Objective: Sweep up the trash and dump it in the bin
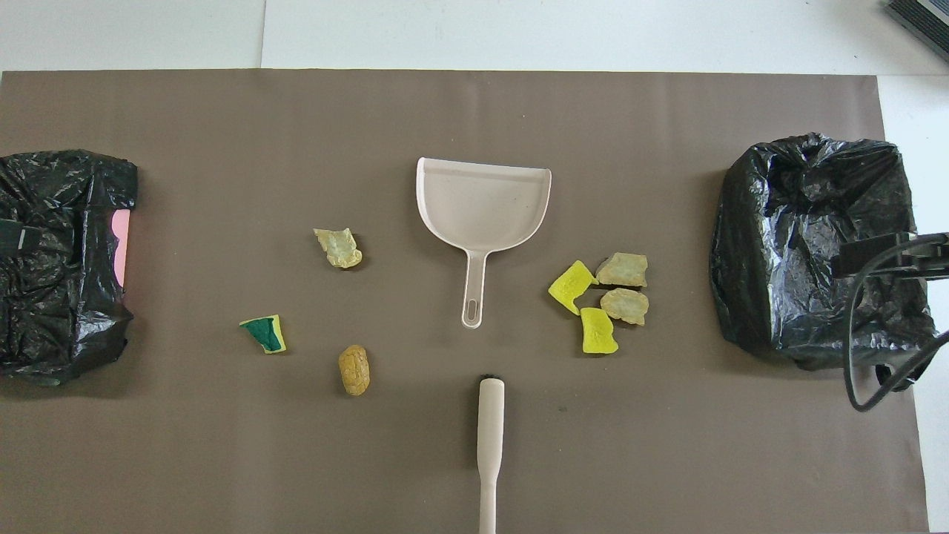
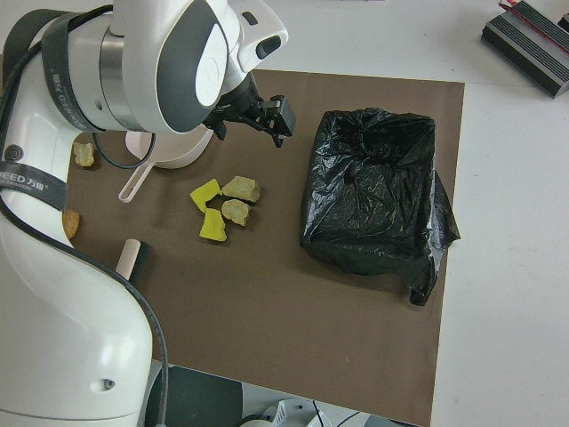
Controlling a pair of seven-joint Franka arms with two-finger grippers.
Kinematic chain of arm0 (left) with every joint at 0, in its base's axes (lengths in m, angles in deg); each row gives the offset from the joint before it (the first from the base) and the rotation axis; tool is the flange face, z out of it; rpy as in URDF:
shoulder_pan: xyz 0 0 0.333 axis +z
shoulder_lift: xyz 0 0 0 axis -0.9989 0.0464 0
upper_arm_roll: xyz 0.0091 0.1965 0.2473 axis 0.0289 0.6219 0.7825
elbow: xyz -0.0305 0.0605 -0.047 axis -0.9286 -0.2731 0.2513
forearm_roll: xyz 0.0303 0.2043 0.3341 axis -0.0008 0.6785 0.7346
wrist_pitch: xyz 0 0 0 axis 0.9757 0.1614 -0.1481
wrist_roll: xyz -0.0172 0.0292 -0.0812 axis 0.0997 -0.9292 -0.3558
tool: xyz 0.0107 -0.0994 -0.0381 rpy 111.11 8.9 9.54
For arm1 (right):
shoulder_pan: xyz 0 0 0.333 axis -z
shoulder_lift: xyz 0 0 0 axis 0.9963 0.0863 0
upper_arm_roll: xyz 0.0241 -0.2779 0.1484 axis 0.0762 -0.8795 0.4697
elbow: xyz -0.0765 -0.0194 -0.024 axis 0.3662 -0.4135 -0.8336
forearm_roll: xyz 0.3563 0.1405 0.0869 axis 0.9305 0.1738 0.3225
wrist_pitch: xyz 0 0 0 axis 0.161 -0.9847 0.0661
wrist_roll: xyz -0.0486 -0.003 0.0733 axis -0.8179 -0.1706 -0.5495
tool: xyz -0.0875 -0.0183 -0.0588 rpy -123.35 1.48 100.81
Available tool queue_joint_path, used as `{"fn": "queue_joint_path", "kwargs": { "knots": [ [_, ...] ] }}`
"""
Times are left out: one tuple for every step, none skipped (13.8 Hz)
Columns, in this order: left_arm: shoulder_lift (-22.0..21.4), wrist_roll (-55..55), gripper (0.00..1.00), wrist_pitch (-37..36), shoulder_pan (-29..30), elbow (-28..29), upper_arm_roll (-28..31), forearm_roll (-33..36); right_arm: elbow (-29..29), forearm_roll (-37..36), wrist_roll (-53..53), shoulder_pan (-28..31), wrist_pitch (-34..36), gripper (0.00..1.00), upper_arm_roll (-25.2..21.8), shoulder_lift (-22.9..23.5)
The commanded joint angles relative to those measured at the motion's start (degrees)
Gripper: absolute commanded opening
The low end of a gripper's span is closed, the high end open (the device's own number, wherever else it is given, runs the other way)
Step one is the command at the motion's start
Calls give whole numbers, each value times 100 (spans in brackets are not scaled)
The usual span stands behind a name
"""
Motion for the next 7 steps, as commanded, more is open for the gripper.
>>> {"fn": "queue_joint_path", "kwargs": {
  "knots": [
    [-97, 23, 100, -66, 106, 79, -74, 67, 140, 154, -102, 60, 6, 100, 23, -128],
    [-97, 23, 100, -66, 106, 79, -74, 67, 131, 154, -111, 51, 6, 100, 23, -128],
    [-97, 23, 100, -39, 106, 79, -74, 67, 140, 154, -128, 51, 41, 100, 23, -128],
    [-97, -4, 100, -22, 106, 79, -74, 67, 149, 154, -137, 51, 50, 100, 23, -137],
    [-97, -12, 100, -56, 98, 79, -74, 67, 253, 154, -155, 60, 15, 100, 23, -163],
    [-97, 5, 100, -65, 98, 79, -83, 76, 333, 154, -146, 51, 6, 100, 23, -189],
    [-97, 5, 100, -66, 98, 79, -83, 67, 368, 154, -138, 34, -12, 100, 23, -233]
  ]
}}
